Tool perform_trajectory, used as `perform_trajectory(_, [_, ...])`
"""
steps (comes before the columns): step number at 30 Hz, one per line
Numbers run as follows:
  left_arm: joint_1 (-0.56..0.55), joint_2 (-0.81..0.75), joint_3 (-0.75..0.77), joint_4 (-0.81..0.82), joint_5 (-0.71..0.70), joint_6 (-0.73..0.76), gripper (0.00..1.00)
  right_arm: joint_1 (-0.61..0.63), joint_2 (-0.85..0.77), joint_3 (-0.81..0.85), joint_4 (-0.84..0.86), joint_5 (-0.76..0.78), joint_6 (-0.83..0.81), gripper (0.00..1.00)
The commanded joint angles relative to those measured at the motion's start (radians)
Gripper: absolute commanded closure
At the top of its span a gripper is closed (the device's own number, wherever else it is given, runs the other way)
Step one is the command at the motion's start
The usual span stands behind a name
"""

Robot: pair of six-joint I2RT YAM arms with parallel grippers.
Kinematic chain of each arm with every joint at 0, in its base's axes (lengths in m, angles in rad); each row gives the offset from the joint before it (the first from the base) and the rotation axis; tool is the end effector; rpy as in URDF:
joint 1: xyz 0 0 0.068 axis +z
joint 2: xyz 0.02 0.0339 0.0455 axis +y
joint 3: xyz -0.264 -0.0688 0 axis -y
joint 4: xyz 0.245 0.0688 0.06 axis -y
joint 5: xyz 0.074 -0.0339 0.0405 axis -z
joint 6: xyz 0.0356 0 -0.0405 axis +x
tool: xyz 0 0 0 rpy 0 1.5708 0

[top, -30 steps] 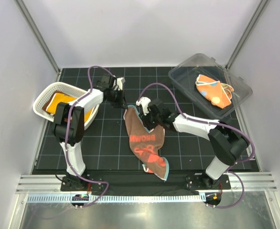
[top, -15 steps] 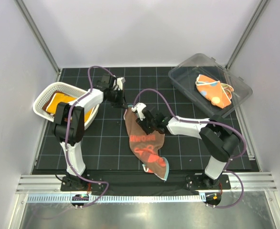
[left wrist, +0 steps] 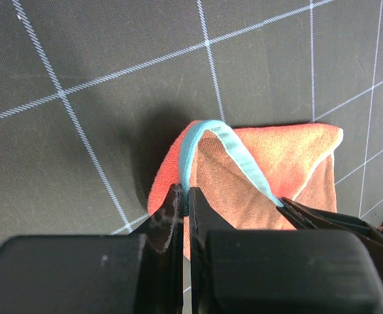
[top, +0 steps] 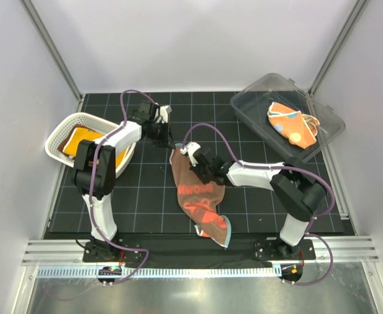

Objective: Fold and stack the towels
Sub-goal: Flatten out the crumpled towel

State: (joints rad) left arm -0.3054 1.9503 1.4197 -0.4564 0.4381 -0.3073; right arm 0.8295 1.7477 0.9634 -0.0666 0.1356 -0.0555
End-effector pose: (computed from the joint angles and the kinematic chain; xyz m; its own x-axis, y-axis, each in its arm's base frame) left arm 0.3942 -0.1401 0.1978 -0.9083 -0.0009 -0.4183 0.2314 0.8321 -0.5041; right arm 0.2428 0.2581 0.1606 -0.4697 -0.5945 -0.6527 -0.6978 0.7029 -0.1381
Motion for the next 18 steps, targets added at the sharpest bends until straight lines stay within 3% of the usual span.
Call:
perform_trajectory(1, [0.005, -0.002, 0.033, 0.001, 0.031, 0.000, 1.00, 0.005, 0.001, 0.005, 0.050, 0.048, 0.009, 0.99])
perform_trajectory(4, [0.005, -0.016, 0.030, -0.005, 0.036, 0.000, 1.00, 0.005, -0.028, 0.020, 0.011, 0.096, 0.025, 0.99])
perform_trajectory(8, [0.005, -0.106, 0.018, -0.048, 0.057, -0.059, 1.00, 0.005, -0.163, 0.095, -0.212, 0.177, 0.083, 0.99])
perform_trajectory(16, [-0.056, -0.557, -0.139, -0.094, 0.157, -0.144, 1.00, 0.086, -0.549, 0.181, -0.588, 0.229, 0.155, 0.99])
perform_trajectory(18, [-0.076, -0.631, -0.125, -0.125, 0.166, -0.153, 1.00, 0.091, -0.612, 0.228, -0.641, 0.159, 0.155, 0.99])
